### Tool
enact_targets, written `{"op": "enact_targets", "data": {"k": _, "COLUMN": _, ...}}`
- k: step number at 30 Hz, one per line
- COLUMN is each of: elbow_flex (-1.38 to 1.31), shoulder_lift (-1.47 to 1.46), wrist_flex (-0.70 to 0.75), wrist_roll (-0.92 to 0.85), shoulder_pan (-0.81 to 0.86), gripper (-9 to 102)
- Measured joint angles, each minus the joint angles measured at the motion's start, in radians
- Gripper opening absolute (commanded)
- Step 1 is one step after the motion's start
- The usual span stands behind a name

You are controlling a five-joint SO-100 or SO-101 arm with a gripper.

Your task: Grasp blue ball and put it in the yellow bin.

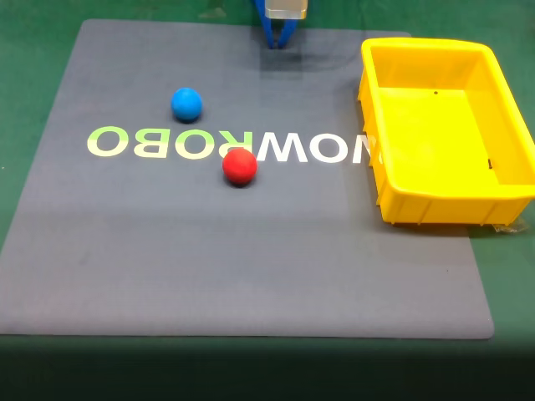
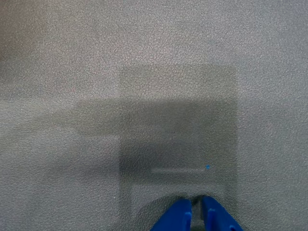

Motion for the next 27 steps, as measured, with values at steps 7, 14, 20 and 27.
{"op": "enact_targets", "data": {"k": 7, "elbow_flex": 0.0, "shoulder_lift": 0.0, "wrist_flex": 0.0, "wrist_roll": 0.0, "shoulder_pan": 0.0, "gripper": 0}}
{"op": "enact_targets", "data": {"k": 14, "elbow_flex": 0.0, "shoulder_lift": 0.0, "wrist_flex": 0.0, "wrist_roll": 0.0, "shoulder_pan": 0.0, "gripper": 0}}
{"op": "enact_targets", "data": {"k": 20, "elbow_flex": 0.0, "shoulder_lift": 0.0, "wrist_flex": 0.003, "wrist_roll": 0.008, "shoulder_pan": 0.0, "gripper": 0}}
{"op": "enact_targets", "data": {"k": 27, "elbow_flex": 0.0, "shoulder_lift": 0.0, "wrist_flex": 0.006, "wrist_roll": 0.018, "shoulder_pan": 0.0, "gripper": 0}}
